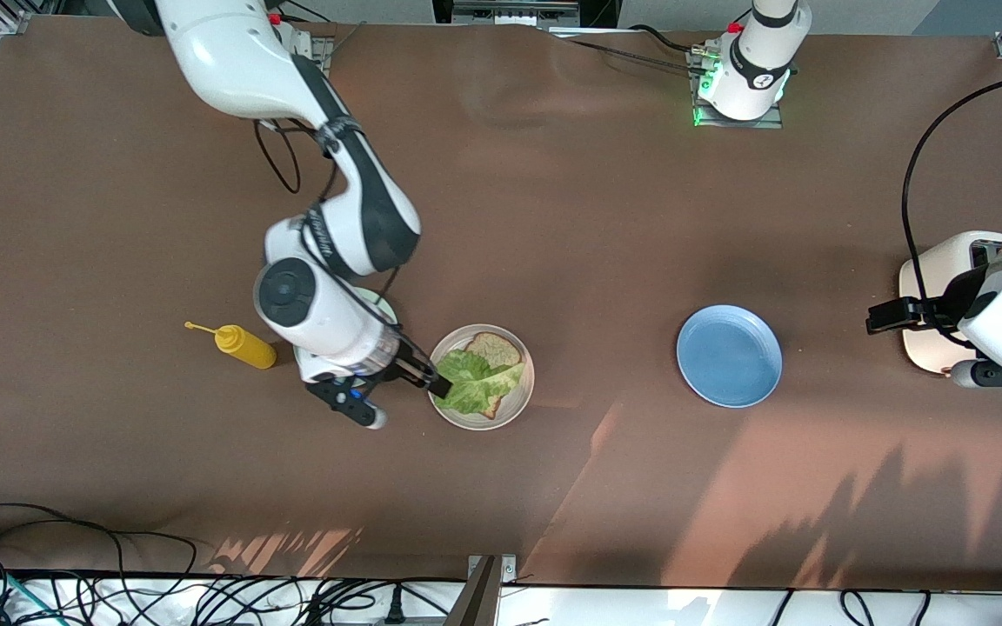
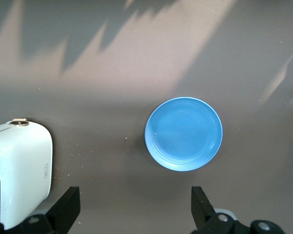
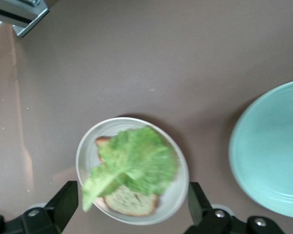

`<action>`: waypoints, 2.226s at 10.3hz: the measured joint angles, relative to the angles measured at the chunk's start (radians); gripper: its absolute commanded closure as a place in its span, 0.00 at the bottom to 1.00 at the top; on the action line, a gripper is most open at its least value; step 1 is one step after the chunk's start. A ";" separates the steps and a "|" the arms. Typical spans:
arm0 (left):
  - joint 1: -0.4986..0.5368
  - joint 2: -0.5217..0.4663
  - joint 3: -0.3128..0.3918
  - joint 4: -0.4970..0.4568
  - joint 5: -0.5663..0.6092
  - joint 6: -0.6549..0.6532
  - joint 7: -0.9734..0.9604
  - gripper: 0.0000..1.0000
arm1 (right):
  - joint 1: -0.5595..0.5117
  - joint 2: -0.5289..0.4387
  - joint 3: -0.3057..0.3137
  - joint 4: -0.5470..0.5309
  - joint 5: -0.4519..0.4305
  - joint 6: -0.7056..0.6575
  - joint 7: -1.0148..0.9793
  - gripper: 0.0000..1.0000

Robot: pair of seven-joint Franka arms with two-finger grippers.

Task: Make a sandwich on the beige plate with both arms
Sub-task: 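Move the right gripper to the mustard while the left gripper reaches the toaster, then grasp the yellow mustard bottle with the right gripper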

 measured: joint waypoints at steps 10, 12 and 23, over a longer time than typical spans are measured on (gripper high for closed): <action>0.232 0.000 0.019 -0.001 0.011 0.000 0.252 0.00 | -0.412 -0.420 0.080 -0.462 -0.008 -0.252 -1.217 0.00; 0.303 0.011 0.019 -0.006 0.084 0.000 0.356 0.00 | -0.481 -0.417 0.080 -0.476 -0.017 -0.252 -1.514 0.00; 0.506 0.178 0.012 -0.041 0.171 0.032 0.613 0.02 | -0.729 -0.092 0.052 -0.406 0.298 -0.256 -2.711 0.00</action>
